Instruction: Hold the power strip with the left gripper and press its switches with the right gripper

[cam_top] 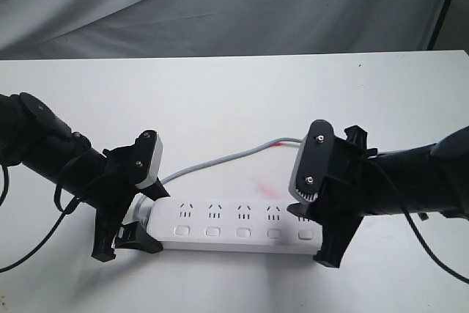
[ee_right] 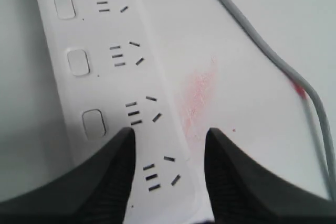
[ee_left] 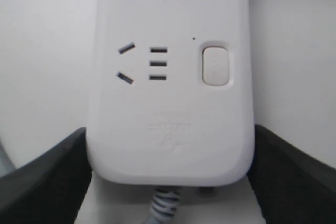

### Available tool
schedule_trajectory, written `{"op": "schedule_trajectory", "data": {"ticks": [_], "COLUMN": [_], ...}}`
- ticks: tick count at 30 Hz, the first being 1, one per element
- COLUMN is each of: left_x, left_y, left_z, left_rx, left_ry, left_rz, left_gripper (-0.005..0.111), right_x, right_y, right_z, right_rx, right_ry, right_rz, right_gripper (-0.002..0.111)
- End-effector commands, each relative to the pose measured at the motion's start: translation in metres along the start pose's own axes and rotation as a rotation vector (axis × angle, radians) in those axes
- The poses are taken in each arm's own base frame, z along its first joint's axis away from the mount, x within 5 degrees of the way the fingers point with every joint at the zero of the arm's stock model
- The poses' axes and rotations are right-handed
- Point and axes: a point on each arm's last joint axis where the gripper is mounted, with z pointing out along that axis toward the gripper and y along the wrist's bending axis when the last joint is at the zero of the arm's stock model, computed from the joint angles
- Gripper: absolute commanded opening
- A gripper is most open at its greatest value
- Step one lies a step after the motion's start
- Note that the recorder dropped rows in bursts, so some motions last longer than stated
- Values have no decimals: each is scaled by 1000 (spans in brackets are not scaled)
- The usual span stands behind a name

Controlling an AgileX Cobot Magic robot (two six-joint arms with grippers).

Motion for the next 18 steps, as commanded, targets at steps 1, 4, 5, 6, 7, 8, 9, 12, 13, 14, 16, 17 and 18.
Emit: {"op": "schedule_trajectory", "data": {"ticks": [1,4,5,6,7,8,9,12,13,14,16,17,18], "left_x": [-2,-2,-2,-2,-2,-2,-2,-2,-2,-2,-2,-2,-2], "left_y": [0,0,0,0,0,0,0,0,0,0,0,0,0], "left_z": [0,0,0,0,0,0,0,0,0,0,0,0,0], "left_rx": [3,3,3,3,3,3,3,3,3,3,3,3,3], "left_ry": [-11,-11,-11,-11,-11,-11,-11,-11,-11,-11,-11,-11,-11], "left_rz": [2,2,2,2,2,2,2,2,2,2,2,2,2], "left_gripper": [54,54,54,54,54,54,54,54,54,54,54,54,54], "right_x": [7,12,13,14,14,14,14,15,16,17,17,17,17], "right_y": [1,6,7,7,6,6,6,6,6,6,6,6,6], "right_z": [-5,-4,-4,-4,-4,-4,-4,-3,-2,-1,-1,-1,-1], "right_rx": [-12,-26,-27,-27,-22,-18,-18,-14,-14,-16,-18,-17,-17], "right_ry": [0,14,16,19,21,24,24,34,40,41,43,42,42], "right_rz": [24,30,30,31,29,29,27,24,20,7,1,3,3], "right_gripper": [40,40,40,40,40,40,40,40,40,40,40,40,40]}}
